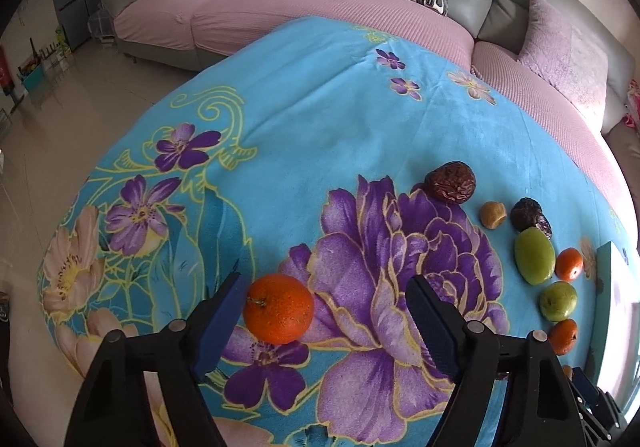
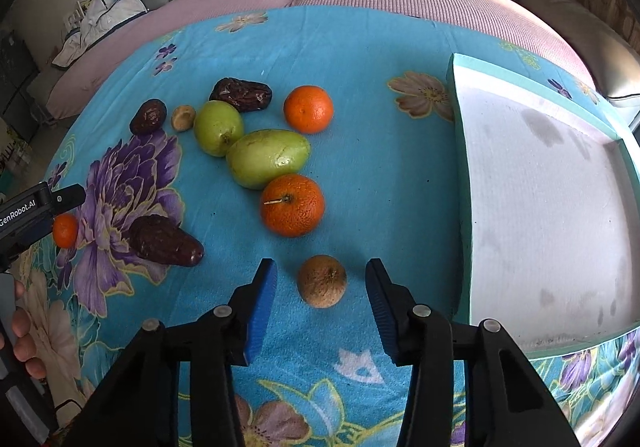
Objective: Organize fruits
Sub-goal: 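Grasp the small brown round fruit with the right gripper while the left gripper grasps a mandarin, then carry both fruits into the white tray and open both grippers to release them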
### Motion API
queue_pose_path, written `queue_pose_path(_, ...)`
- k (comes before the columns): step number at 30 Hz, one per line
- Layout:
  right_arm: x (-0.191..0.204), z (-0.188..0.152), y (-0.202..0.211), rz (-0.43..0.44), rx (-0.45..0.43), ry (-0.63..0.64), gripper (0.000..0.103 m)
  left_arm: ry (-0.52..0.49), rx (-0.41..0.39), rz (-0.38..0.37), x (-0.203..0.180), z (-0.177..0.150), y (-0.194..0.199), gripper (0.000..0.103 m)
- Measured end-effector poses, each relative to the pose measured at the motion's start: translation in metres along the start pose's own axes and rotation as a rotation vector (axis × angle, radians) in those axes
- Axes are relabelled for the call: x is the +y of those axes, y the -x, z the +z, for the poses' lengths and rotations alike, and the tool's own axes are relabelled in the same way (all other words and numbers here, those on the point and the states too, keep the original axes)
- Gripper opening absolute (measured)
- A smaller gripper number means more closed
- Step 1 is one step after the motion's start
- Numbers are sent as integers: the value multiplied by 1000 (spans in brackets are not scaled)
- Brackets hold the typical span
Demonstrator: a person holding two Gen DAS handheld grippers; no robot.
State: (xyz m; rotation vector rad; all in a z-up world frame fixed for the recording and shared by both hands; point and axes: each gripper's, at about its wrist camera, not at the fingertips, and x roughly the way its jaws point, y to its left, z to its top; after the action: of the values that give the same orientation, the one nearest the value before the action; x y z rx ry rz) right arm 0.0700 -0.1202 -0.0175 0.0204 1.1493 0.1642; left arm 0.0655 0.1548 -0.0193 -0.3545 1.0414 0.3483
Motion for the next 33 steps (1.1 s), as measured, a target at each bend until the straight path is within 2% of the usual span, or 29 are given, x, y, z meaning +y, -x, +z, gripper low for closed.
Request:
queue_pose_path(2,-2,0,-1,5,4,-6,40,33,8,8,9,1,-3,77)
queue_pose_path(3,-3,0,-2,7,6,-10,38,50,14,11,13,2,-4,70)
queue_pose_path(7,-5,0,-2,8,6,-24,38,126,56,-15,28,1,-12,54)
queue_pose_path(10,-7,0,-2,14,9,-36,37,144,64,-31,31,-1,-13,42)
queue_pose_path(17,-8,0,-2,21,11,-51,33,137,62,-50,26,-3,-8,40)
queue_pose_path(20,-8,1,-2,39,10,-58,27,135,59,-81,22,-3,-7,40)
queue_pose_path(25,-9,1,-1,42,5,-62,26,119,37,-101,13,2,-4,40)
queue_pose_path(33,-17,5,21,49,-70,-94,26,82,-15,-171,-3,6,12,40)
